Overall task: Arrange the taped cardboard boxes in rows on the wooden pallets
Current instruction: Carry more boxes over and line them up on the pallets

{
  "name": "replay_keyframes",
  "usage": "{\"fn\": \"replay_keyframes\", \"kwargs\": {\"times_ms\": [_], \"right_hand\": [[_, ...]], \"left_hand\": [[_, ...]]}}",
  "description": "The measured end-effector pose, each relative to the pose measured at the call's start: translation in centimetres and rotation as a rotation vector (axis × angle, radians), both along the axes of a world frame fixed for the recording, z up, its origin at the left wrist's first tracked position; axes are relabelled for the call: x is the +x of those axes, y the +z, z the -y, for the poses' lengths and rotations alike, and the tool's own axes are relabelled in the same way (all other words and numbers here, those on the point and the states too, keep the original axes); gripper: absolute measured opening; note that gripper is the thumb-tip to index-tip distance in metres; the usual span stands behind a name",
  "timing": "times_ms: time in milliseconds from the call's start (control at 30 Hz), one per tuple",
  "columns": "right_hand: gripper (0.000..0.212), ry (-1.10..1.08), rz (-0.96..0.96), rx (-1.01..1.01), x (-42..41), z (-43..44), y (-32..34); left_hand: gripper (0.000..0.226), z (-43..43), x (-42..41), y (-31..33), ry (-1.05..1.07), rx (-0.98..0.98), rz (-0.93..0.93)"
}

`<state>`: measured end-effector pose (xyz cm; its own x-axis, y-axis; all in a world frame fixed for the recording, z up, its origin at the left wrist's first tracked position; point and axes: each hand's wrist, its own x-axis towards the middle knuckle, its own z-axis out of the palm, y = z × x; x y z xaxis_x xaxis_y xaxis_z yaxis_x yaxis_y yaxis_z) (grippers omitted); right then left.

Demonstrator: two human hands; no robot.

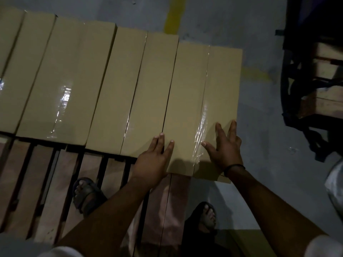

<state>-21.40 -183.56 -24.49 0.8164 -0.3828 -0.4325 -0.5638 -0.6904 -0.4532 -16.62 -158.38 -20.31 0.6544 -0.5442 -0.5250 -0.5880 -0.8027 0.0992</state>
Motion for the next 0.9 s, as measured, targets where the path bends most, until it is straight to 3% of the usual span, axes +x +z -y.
{"fn": "replay_keyframes", "kwargs": {"times_ms": [167,367,900], "right_hand": [[0.089,-0.017,0.005,-0.023,1.7,0.5,0.2],[0.117,-0.139,-0.003,0.038,2.6,1.5,0.6],[0.109,-0.138,-0.008,0.004,4.0,1.8,1.6]], "left_hand": [[0.099,0.1,0.5,-0.4,0.038,-0.021,0.010],[0.098,-0.1,0.6,-0.7,0.037,-0.017,0.000],[0.095,-0.4,1.1,-0.6,0.036,-0.042,-0.042]]}}
